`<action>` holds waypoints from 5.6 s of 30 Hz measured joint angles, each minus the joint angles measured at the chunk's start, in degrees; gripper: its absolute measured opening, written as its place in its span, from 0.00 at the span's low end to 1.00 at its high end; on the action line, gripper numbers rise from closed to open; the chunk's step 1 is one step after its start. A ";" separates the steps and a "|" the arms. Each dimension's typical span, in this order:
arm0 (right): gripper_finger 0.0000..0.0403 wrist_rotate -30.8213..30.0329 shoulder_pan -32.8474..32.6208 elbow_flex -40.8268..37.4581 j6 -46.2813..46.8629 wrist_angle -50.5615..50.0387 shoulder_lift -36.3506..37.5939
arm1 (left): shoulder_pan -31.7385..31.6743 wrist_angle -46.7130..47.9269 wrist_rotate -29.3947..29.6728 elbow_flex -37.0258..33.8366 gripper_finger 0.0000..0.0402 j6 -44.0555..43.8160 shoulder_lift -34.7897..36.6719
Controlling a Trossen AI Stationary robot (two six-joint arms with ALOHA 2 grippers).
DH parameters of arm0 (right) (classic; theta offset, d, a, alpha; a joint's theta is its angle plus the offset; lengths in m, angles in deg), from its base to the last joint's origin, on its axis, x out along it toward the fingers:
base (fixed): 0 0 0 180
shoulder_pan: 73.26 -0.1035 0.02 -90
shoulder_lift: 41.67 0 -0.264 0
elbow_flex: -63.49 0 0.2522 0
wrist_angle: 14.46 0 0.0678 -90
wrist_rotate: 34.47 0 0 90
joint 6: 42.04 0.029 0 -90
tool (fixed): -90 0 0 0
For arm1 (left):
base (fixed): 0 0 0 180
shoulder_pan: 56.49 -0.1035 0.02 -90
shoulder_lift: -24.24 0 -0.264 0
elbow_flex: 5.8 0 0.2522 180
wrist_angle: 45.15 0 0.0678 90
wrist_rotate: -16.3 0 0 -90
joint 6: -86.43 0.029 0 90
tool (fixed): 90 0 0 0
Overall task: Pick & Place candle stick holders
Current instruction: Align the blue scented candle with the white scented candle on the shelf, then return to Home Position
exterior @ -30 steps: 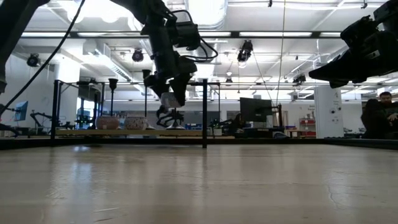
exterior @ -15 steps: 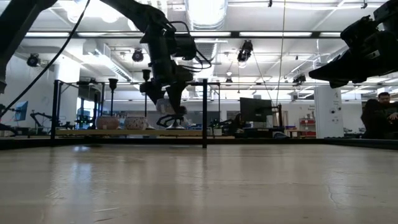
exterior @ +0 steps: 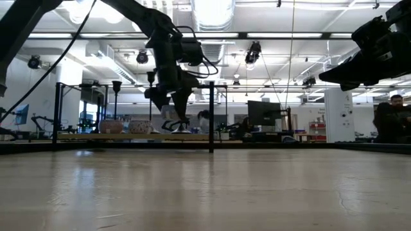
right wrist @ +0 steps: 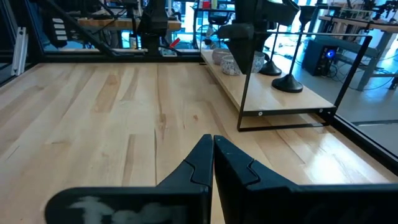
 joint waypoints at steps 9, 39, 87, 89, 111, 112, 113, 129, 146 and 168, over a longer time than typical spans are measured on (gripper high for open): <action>0.02 0.02 -0.02 0.00 0.00 0.00 0.00 | -0.10 -2.92 0.12 -0.04 0.76 3.38 0.00; 0.02 0.00 -0.02 0.00 0.00 0.00 -0.02 | -0.52 -9.00 -1.65 -5.55 0.76 11.85 -0.04; 0.02 0.00 -0.02 0.00 0.00 0.00 -0.02 | -0.85 -12.00 -3.15 -9.42 0.76 20.40 0.02; 0.02 0.02 -0.02 0.00 0.00 0.00 -0.02 | -0.85 -11.86 -3.22 -9.42 0.76 20.20 0.02; 0.02 0.01 -0.02 0.00 0.00 0.00 -0.02 | -0.85 -13.13 -5.00 -9.42 0.84 21.37 0.00; 0.02 0.01 -0.02 0.01 0.00 0.00 -0.02 | -0.85 -13.33 -5.21 -9.42 0.84 21.37 0.00; 0.02 0.00 -0.02 0.00 0.00 0.00 -0.02 | -0.85 -13.30 -5.34 -9.42 0.84 21.37 0.00; 0.02 0.01 -0.02 0.01 0.00 0.00 -0.02 | -1.49 -11.54 -6.38 -9.38 0.98 20.96 0.10; 0.02 0.00 -0.02 0.00 0.00 0.00 -0.02 | -1.51 -6.80 -5.15 -3.99 0.99 21.24 0.37; 0.02 0.02 0.00 0.00 0.00 0.00 -0.02 | -1.44 -0.08 -6.08 3.50 0.99 22.11 5.10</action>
